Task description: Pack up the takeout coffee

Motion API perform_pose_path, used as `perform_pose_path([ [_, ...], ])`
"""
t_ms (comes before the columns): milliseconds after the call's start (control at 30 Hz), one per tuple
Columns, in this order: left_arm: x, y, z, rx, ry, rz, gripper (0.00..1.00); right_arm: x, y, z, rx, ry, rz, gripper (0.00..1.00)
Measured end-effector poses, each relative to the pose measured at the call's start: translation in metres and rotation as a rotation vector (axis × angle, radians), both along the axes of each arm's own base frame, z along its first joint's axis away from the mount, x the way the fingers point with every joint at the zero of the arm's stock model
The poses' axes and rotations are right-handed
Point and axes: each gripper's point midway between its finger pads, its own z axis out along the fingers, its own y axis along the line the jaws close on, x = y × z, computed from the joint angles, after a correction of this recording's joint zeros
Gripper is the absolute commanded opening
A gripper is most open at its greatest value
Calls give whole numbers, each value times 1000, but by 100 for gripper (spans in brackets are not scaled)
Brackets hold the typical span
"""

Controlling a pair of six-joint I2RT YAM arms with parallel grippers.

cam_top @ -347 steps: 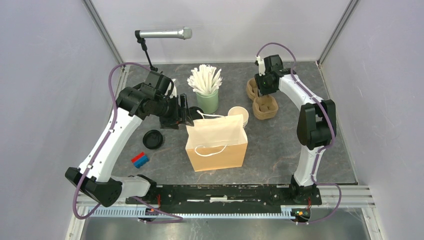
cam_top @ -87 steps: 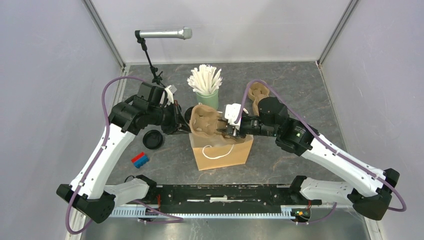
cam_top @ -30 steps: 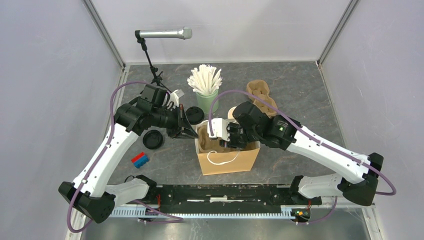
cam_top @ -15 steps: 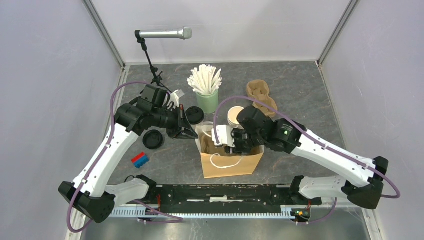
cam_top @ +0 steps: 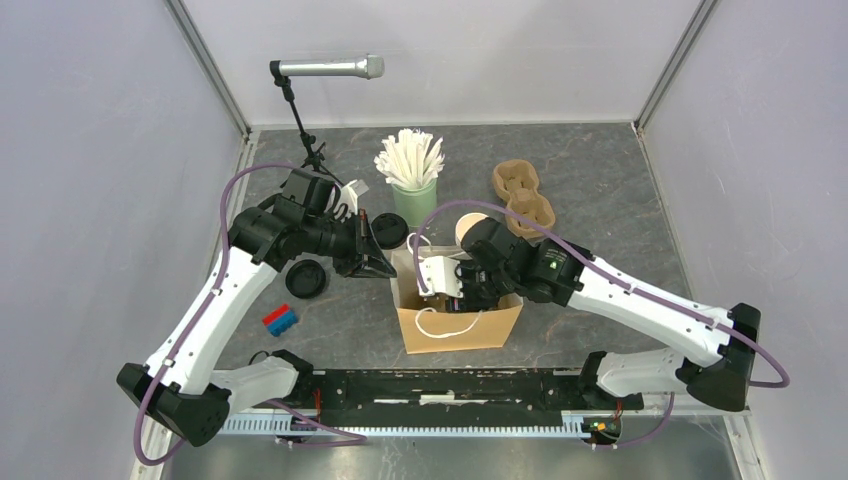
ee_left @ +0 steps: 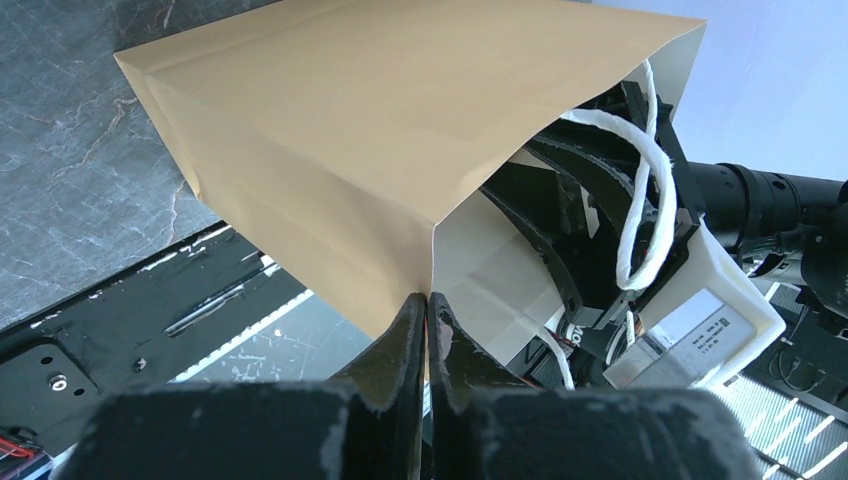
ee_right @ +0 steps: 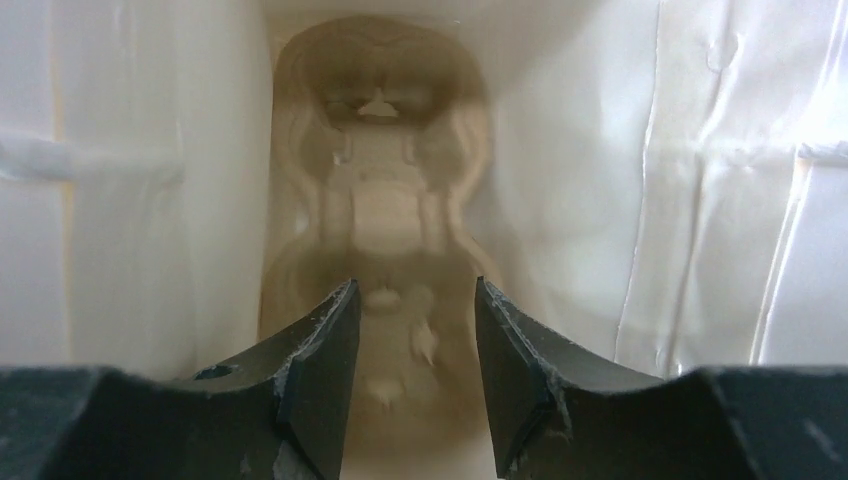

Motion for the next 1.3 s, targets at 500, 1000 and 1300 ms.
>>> perform_pose_path([
  [500,0,1,3,4,-8,3,48,2,1,28,109,-21,-69,60],
  [1000,17,1,5,52,-35,9,46,24,19,132,457,-189,-168,62],
  [1300,16,2,4,59,-37,4,41,35,21,149,510,-228,-218,61],
])
